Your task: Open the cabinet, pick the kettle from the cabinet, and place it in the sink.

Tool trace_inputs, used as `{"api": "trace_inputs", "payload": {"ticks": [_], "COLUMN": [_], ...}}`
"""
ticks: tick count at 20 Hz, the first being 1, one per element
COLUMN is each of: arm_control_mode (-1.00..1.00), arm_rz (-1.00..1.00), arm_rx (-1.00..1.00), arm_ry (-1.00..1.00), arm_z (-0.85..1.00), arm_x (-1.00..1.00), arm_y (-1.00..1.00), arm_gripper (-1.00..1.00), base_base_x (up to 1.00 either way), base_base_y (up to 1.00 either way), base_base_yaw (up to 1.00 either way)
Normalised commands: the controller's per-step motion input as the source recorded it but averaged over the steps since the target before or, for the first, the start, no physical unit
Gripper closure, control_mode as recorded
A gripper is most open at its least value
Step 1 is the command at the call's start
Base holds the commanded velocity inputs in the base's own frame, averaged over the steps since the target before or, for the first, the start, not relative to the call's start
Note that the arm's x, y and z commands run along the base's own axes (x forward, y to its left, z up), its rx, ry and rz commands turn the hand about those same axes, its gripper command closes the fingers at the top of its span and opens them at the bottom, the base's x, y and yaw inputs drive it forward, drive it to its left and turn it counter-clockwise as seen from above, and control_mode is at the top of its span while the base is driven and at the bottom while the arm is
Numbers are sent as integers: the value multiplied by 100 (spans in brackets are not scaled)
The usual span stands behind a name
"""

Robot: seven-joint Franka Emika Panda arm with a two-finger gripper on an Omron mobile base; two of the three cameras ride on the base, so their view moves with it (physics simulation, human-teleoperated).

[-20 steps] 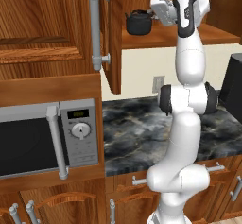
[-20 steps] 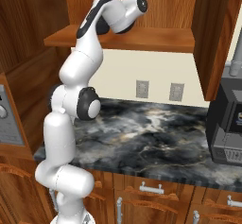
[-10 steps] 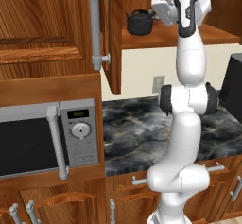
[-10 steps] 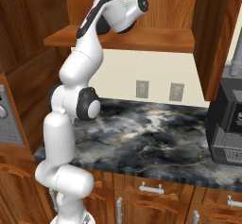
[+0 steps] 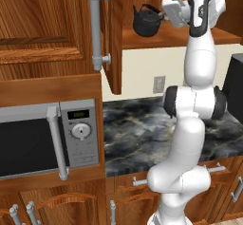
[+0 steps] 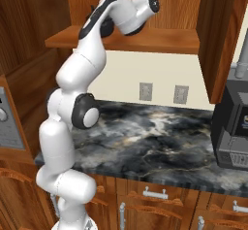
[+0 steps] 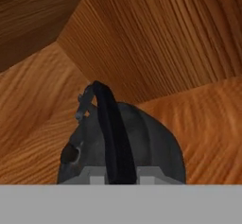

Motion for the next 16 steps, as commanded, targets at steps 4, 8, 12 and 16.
{"api": "trace_inputs", "payload": {"ticks": [4,8,12,16], "arm_control_mode": [-100,-100,-100,-100], "arm_rz": [-1,-3,-5,-7], "arm_rx": [4,1,2,1], "arm_ry": [-1,0,0,0], "arm_z": [-10,-7,0,-3], "arm_x": [-62,-58,-61,-65], "arm_y": [-17,-12,-12,-10], "arm_gripper": [100,100,100,100], "base_base_x": [0,0,0,0], "base_base_y": [0,0,0,0], "base_base_yaw": [0,0,0,0]}}
